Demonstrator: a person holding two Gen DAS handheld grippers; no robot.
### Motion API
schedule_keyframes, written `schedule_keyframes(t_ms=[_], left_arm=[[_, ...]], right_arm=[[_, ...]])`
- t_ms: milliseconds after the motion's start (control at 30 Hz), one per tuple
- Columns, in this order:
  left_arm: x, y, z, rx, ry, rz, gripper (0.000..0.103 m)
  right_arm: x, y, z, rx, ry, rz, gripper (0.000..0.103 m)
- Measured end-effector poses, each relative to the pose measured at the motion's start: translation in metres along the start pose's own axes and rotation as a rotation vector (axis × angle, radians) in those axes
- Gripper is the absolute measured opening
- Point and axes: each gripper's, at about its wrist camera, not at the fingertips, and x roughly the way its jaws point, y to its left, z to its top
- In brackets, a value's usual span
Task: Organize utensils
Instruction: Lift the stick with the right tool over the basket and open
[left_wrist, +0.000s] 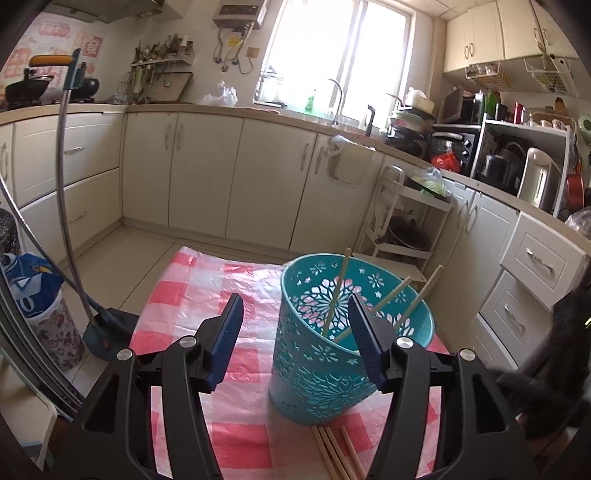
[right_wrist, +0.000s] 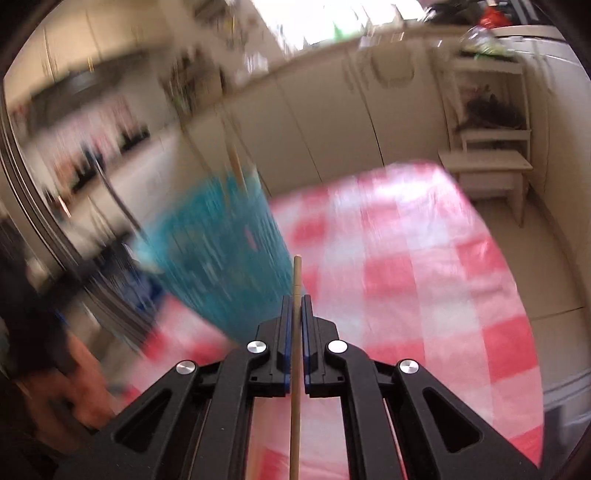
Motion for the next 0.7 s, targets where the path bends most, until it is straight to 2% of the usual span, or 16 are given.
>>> schedule_keyframes(t_ms=[133, 200, 333, 467, 600, 700], left_arm=[[-0.004, 0.003, 0.001, -0.054, -0.031, 0.017, 0.056], [-0.009, 0.003, 0.001, -0.068, -0.062, 0.034, 0.056], [-0.019, 0.005, -0.001, -0.075, -0.121, 0.062, 0.058], [-0.023, 0.006, 0.001, -0.061, -0.159, 0.081, 0.061], [-0.018, 0.007, 0.009, -0.057, -0.155, 0.075, 0.062], [-0.017, 0.009, 0.012, -0.072, -0.143, 0.065, 0.063]], right_arm=[[-0.04, 0.001, 0.029, 0.177, -0.303, 0.226, 0.005], [-0.048, 0.006, 0.039, 0.227, -0.412, 0.277, 0.005], [-0.052, 0.01, 0.057, 0.315, -0.581, 0.308, 0.005], [-0.04, 0.01, 0.071, 0.354, -0.676, 0.266, 0.005], [-0.018, 0.008, 0.068, 0.397, -0.668, 0.204, 0.006], [-0.006, 0.015, 0.072, 0.338, -0.665, 0.142, 0.006]])
